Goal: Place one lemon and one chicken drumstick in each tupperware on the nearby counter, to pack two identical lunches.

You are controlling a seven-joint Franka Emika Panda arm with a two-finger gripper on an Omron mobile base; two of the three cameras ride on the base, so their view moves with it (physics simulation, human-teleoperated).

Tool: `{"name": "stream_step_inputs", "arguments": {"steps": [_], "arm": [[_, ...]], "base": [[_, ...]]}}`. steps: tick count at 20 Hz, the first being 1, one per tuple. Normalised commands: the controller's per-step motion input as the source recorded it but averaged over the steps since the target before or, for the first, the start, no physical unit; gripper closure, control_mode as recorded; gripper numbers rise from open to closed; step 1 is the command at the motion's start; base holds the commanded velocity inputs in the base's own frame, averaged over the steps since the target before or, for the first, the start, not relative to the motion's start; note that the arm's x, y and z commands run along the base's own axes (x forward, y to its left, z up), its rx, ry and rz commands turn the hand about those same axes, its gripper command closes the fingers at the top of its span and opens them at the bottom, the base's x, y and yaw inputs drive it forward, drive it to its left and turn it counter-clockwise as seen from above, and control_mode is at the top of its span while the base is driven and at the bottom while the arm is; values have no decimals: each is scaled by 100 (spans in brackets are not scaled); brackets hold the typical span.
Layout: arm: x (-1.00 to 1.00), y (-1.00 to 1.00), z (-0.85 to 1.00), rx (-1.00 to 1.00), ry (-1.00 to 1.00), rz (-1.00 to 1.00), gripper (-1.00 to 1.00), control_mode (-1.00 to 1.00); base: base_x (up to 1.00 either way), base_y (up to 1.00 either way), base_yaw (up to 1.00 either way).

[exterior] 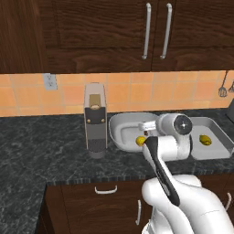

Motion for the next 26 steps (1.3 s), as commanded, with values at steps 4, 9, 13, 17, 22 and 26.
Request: {"name": "stream_step_inputs", "arguments": {"steps": [4, 9, 13, 17, 22, 26], "arm": [[-99, -11, 82, 0, 34, -9, -100, -100], [-67, -16, 40, 0, 55, -1, -100, -100], [-3, 0, 0, -2, 18, -1, -100, 100], [0, 0, 0, 0, 0, 0, -100, 100], [0, 0, 0, 0, 0, 0, -100, 100], [0, 0, 0, 0, 0, 0, -100, 100]], "base": [[0, 0, 0], [0, 0, 0], [-24, -2, 0], [-100, -75, -7], [-100, -100, -9], [-100, -100, -9]]}}
